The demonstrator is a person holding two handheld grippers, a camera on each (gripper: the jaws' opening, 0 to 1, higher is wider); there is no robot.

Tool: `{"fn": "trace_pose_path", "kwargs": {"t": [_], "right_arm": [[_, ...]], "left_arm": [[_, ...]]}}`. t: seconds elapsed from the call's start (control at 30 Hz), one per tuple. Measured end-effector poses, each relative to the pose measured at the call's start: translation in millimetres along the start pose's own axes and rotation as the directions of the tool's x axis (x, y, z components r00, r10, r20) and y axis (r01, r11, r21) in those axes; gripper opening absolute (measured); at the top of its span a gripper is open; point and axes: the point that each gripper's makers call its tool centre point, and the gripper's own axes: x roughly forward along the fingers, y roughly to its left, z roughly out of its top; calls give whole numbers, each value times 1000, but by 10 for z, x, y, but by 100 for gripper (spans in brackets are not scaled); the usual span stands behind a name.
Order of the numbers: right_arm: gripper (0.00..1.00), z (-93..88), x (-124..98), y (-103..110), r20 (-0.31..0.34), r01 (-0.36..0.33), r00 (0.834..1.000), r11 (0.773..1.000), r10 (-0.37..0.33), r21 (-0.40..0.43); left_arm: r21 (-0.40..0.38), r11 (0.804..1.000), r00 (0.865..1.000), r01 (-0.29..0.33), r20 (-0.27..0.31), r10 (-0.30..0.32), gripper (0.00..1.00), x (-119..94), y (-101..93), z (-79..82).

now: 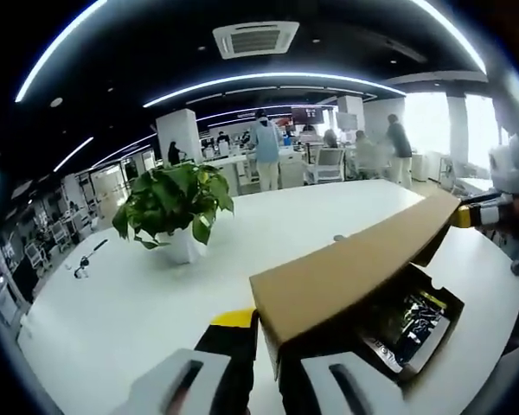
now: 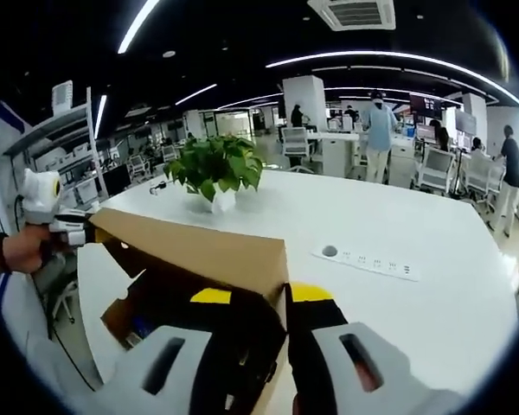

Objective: Operate the shoe box by opening the lid, removing the specified soft item, and placing it in the target area until the item is outside and the box remains undamaged.

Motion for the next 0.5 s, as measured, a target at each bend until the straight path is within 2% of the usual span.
{"fn": "trace_pose_path", "kwargs": {"t": [0.23, 0.5], "right_arm": [[8, 28, 45, -102, 15, 26, 1000, 999, -26, 42], [5, 54, 80, -139, 27, 68, 997, 998, -68, 0]], "left_arm": [[-3, 1000, 1000, 0, -2, 0, 7, 8, -1, 7], [-16, 1000, 1000, 5, 2, -4, 8, 23, 4, 21]]}}
